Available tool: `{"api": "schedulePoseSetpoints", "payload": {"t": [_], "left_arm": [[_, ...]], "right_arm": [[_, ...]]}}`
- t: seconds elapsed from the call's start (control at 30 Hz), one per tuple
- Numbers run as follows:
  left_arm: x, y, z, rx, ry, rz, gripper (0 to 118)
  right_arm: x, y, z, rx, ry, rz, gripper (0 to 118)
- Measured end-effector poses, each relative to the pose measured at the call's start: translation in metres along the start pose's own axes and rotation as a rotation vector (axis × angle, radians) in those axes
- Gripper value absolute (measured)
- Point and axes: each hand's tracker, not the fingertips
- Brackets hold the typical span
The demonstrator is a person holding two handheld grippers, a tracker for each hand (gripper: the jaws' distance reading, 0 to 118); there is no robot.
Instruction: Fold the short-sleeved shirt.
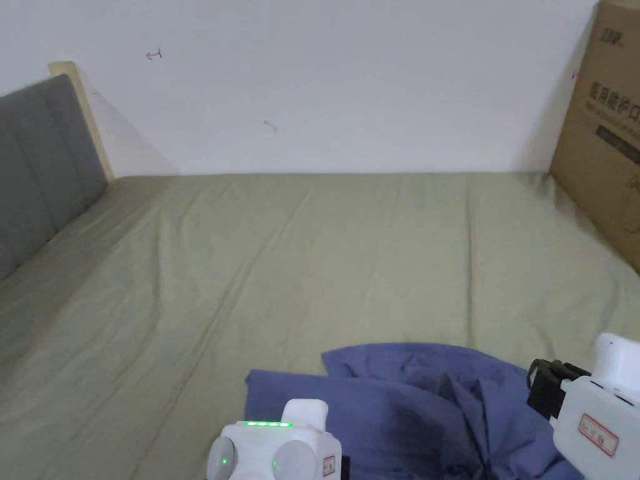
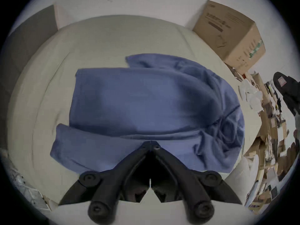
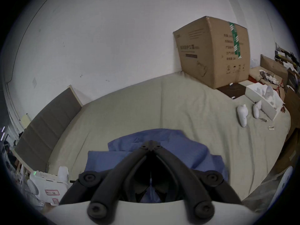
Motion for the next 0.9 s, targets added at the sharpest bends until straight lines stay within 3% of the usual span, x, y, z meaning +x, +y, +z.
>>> {"api": "schedulePoseSetpoints", "payload": {"t": [0.2, 0.3, 0.37, 0.4, 0.43, 0.53, 0.6, 0.67, 0.8, 0.9], "left_arm": [[-0.035, 0.047, -0.008, 0.031, 0.068, 0.064, 2], [-0.063, 0.090, -0.011, 0.070, 0.099, 0.101, 44], [-0.080, 0.118, -0.017, 0.066, 0.120, 0.132, 84], [-0.094, 0.133, -0.026, 0.062, 0.124, 0.132, 99], [-0.103, 0.143, -0.032, 0.058, 0.144, 0.148, 106], [-0.122, 0.164, -0.055, 0.014, 0.187, 0.206, 105], [-0.133, 0.167, -0.072, -0.038, 0.132, 0.260, 100], [-0.123, 0.159, -0.074, -0.076, 0.133, 0.264, 72], [-0.107, 0.144, -0.070, -0.051, 0.193, 0.196, 58], [-0.098, 0.141, -0.059, -0.030, 0.238, 0.139, 11]], "right_arm": [[-0.015, -0.004, -0.031, -0.052, 0.006, 0.073, 0], [-0.015, -0.006, -0.049, -0.077, 0.006, 0.064, 0], [-0.014, -0.008, -0.059, -0.091, 0.002, 0.056, 0], [-0.013, -0.009, -0.064, -0.101, -0.003, 0.054, 0], [-0.012, -0.011, -0.069, -0.111, -0.008, 0.053, 0], [-0.010, -0.018, -0.078, -0.135, -0.017, 0.048, 0], [-0.008, -0.023, -0.082, -0.154, -0.021, 0.047, 0], [-0.006, -0.026, -0.085, -0.167, -0.027, 0.049, 0], [0.004, -0.031, -0.092, -0.202, -0.033, 0.029, 0], [0.012, -0.034, -0.094, -0.217, -0.041, -0.016, 0]]}}
